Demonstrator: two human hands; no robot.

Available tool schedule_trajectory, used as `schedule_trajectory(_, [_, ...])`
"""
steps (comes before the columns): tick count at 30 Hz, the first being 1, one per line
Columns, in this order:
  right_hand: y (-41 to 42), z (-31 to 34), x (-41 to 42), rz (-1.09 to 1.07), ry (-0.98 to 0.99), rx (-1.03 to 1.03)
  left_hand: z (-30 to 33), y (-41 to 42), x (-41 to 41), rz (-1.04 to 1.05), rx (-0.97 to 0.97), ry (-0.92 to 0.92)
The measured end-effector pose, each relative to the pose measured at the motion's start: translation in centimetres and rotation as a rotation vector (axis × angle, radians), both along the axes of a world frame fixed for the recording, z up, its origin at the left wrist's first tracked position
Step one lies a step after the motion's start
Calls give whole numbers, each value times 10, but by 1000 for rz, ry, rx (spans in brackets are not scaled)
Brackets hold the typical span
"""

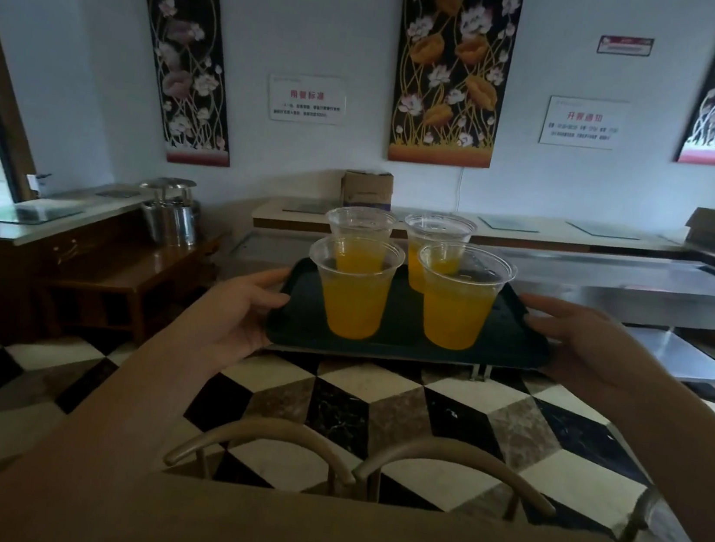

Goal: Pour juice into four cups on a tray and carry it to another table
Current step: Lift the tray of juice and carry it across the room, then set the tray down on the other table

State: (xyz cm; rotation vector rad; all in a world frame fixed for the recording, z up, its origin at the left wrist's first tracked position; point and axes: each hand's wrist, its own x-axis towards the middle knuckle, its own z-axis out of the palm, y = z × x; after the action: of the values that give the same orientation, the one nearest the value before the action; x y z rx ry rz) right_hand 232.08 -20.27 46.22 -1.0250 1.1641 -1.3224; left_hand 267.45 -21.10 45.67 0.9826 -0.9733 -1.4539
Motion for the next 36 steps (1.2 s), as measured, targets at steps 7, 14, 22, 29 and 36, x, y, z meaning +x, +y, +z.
schedule_trajectory(7, [-10, -26, 13, -5, 23, 16, -30, -18, 17, -13, 19, -34])
schedule_trajectory(14, [-17, -72, 26, 0, 7, 112, -82, -31, 32, 10, 119, -7])
schedule_trajectory(22, [-23, -142, 37, -24, 6, 206, -147, -23, 44, -32, 188, -69])
schedule_trajectory(29, [-16, -194, 48, -23, 21, 281, -211, -16, 62, -27, 266, -119])
schedule_trajectory(36, [5, -244, 54, -3, -9, 316, -267, 5, 66, -18, 329, -59])
